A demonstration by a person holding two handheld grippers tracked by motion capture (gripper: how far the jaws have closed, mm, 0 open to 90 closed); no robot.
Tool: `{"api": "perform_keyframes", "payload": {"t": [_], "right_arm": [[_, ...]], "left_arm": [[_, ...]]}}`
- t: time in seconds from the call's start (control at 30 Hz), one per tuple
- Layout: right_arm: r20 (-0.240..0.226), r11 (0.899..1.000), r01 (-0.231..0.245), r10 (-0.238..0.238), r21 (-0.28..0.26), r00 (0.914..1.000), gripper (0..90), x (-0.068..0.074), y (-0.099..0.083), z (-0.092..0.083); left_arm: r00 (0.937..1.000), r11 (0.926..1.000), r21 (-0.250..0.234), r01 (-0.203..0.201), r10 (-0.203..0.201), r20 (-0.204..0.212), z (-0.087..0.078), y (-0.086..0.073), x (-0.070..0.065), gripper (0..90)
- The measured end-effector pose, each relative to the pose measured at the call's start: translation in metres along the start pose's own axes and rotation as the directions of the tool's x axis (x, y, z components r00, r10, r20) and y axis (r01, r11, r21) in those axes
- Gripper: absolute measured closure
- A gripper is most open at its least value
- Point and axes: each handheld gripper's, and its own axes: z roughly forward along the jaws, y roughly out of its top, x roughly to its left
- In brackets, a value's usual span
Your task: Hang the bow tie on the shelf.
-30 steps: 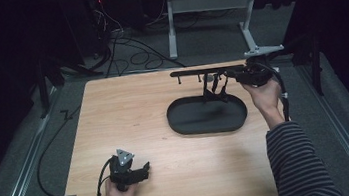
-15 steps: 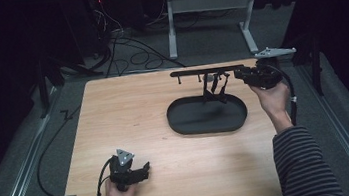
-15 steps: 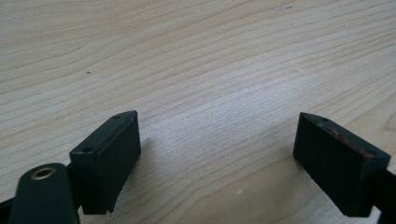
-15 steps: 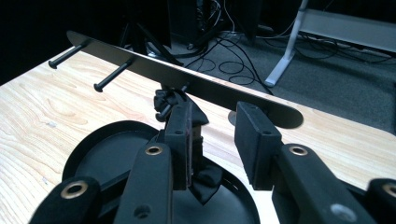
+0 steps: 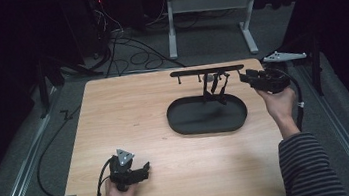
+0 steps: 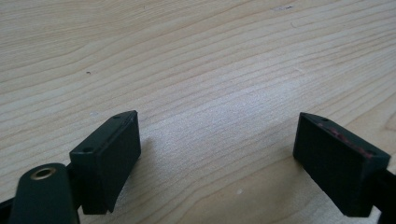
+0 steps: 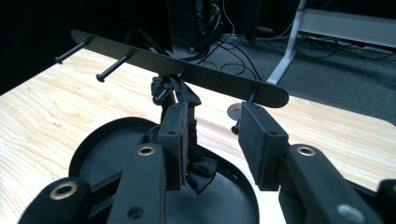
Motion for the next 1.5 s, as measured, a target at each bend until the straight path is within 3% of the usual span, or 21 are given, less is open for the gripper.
{"api": "perform_keyframes", "payload": {"t": [0.13,0.27,0.5,0.57,0.67,0.9,1.13,1.27,1.5], "right_arm": [[-0.009,1.0,-0.004,0.004,-0.014,1.0,63.2,0.0,-0.002,-0.007],[-0.03,0.999,-0.045,0.045,-0.019,0.9986,61.0,0.001,-0.005,-0.017],[-0.044,0.997,-0.072,0.07,-0.032,0.9965,58.4,0.001,-0.009,-0.029],[-0.063,0.991,-0.122,0.119,-0.055,0.9909,57.7,0.0,-0.014,-0.037],[-0.064,0.988,-0.139,0.135,-0.061,0.9888,57.6,-0.001,-0.018,-0.043],[-0.044,0.983,-0.147,0.143,-0.105,0.9887,57.5,-0.002,-0.028,-0.057],[-0.037,0.986,-0.129,0.126,-0.104,0.9914,56.4,-0.001,-0.036,-0.064],[-0.076,0.981,-0.164,0.157,-0.106,0.9847,54.7,-0.002,-0.043,-0.068],[-0.08,0.982,-0.158,0.15,-0.106,0.9855,54.6,-0.001,-0.052,-0.072]], "left_arm": [[1.0,1.0,0.0,0.0,0.0,0.0,0.0,0.0,0.0,15.4],[1.0,1.0,0.001,-0.002,0.002,0.0,0.0,0.0,0.0,15.4],[1.0,1.0,0.0,-0.002,0.002,0.0,0.0,0.0,0.0,15.4],[1.0,1.0,0.0,-0.002,0.002,-0.001,0.0,0.0,0.0,15.4],[1.0,1.0,0.0,-0.002,0.002,-0.002,0.0,0.0,0.0,15.4],[1.0,1.0,0.001,-0.002,0.002,-0.002,0.0,0.0,0.0,15.4],[1.0,1.0,0.001,-0.002,0.002,-0.002,0.0,0.0,0.0,15.4],[1.0,1.0,0.003,-0.002,0.002,-0.002,0.0,0.0,0.0,15.4],[1.0,1.0,0.002,-0.002,0.002,-0.001,0.0,0.0,0.0,15.4]]}}
